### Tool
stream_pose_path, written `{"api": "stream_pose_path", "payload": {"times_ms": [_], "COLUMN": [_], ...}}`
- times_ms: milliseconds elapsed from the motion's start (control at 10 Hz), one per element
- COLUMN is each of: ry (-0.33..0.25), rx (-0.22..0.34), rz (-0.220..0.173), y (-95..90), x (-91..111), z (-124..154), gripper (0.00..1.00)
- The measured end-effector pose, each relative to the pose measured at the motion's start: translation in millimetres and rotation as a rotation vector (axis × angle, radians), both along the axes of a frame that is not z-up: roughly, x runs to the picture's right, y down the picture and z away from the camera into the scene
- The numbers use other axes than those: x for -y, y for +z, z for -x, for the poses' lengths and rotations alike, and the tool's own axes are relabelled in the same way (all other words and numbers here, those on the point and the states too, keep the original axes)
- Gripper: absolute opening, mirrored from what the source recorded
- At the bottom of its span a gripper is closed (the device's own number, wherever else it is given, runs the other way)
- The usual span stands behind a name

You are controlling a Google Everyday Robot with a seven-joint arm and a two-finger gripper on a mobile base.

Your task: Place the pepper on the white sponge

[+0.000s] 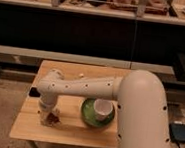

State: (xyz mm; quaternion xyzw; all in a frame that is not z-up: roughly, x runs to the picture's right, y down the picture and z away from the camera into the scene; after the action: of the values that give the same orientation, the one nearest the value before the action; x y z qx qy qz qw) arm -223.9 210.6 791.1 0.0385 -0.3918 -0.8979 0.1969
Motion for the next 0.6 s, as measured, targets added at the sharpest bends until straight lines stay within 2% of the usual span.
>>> {"api": "stream_pose_path", "payload": {"times_ms": [200,300,400,600], "ry": [-0.009,-0.017,-0.021,-0.022], "rx": [-0.012,-0.021,-0.028,-0.039], "rz": [-0.004,-0.013,-0.018,-0.023], "y": [1.5,2.4,2.8,2.7], "x": [0.2,0.9,1.2,2.0], "z": [0.0,0.8,0.6,0.9], "gripper": [0.61,0.74,0.79,0.80]}}
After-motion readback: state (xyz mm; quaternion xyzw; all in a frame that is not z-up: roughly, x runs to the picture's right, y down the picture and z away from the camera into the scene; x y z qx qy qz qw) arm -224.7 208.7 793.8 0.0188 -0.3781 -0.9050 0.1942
